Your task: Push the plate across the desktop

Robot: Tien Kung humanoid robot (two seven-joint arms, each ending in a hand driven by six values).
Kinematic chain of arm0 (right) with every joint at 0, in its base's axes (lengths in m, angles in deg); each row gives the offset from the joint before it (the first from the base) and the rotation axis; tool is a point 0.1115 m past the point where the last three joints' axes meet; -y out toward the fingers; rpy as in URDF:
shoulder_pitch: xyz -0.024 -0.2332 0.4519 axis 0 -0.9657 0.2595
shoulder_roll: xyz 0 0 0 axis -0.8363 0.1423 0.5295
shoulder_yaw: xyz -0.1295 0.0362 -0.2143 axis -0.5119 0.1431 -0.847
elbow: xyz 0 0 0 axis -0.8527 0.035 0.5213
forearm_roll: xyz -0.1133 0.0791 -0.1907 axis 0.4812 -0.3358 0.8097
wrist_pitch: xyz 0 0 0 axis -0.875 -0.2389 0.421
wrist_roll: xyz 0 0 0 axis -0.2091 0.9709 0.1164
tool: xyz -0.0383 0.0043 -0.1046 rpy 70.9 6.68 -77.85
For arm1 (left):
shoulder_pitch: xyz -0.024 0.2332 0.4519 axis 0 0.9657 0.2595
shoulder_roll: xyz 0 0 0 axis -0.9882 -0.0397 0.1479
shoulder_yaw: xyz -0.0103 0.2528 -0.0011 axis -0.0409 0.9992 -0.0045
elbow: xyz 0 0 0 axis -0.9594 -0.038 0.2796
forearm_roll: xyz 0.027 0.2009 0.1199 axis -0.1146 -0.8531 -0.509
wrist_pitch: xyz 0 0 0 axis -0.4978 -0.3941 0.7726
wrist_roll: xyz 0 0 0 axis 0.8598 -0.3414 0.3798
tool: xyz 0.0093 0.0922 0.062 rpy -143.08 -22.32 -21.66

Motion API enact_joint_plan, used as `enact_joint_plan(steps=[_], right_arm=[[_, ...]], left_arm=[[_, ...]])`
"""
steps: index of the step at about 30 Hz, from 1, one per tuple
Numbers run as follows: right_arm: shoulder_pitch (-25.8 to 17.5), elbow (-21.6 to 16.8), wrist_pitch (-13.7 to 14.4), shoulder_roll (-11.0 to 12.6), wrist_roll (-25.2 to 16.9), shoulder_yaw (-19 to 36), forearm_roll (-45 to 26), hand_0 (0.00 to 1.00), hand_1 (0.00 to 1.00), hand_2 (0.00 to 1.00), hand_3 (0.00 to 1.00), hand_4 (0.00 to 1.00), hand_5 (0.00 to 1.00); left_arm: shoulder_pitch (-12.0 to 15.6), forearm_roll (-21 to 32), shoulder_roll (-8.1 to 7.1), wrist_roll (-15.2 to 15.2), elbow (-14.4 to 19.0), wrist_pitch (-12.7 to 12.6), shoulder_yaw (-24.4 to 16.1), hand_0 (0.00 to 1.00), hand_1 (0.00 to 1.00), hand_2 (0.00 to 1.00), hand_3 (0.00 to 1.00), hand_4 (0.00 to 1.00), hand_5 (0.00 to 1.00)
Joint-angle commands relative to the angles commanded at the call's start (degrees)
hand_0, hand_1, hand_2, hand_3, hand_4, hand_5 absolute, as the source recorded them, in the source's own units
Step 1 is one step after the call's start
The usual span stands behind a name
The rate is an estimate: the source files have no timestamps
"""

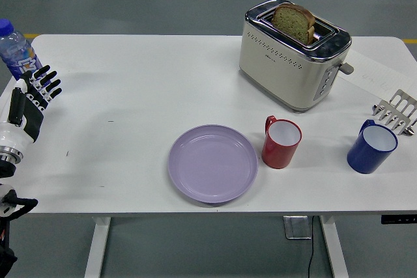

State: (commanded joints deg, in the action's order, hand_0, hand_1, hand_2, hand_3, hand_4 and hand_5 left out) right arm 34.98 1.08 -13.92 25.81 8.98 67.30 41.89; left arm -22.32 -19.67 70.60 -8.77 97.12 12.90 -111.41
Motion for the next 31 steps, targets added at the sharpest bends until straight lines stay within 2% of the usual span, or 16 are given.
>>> enact_joint_plan(steps=[31], right_arm=[[-0.09,0.0,0.02,0.04,-0.01,0.11,0.05,0.609,0.548,0.64,0.635,0.14,0.364]], left_arm=[[0.17,0.09,-0.02,-0.17,-0.13,-0.02,0.02,0.827,0.84,0.845,0.824,0.512,0.998]])
